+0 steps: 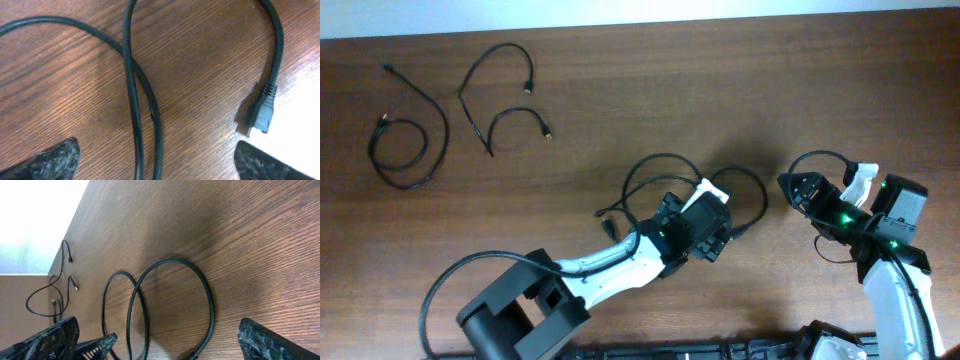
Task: Untangle cables
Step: 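Grasp the last black cable with the left gripper, then carry the cable to the lower left with the left gripper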
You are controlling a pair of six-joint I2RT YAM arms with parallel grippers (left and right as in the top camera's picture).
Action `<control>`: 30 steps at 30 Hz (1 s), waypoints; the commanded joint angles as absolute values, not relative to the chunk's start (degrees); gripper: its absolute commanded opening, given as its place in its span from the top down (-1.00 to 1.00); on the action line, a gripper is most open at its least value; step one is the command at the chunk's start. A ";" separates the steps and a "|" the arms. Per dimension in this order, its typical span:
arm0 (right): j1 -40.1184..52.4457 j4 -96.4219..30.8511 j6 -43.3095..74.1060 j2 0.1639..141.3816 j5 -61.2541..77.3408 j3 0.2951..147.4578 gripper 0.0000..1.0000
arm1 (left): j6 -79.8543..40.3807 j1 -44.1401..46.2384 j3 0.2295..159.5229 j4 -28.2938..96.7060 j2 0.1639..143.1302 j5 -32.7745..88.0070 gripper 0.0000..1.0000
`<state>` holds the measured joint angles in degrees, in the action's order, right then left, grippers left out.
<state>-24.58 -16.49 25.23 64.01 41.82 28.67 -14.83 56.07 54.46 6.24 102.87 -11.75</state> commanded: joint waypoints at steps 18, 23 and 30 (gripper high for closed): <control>-24.82 -19.46 23.97 63.46 38.26 29.06 -0.97 | -19.07 55.86 54.72 2.09 111.09 -11.33 1.00; -24.82 -21.26 23.97 63.46 38.28 29.06 -0.97 | -18.39 55.16 55.37 4.14 107.28 -12.49 1.00; -24.82 -21.65 23.99 63.46 38.28 29.06 -0.97 | -17.69 50.11 55.51 14.11 90.41 -16.93 1.00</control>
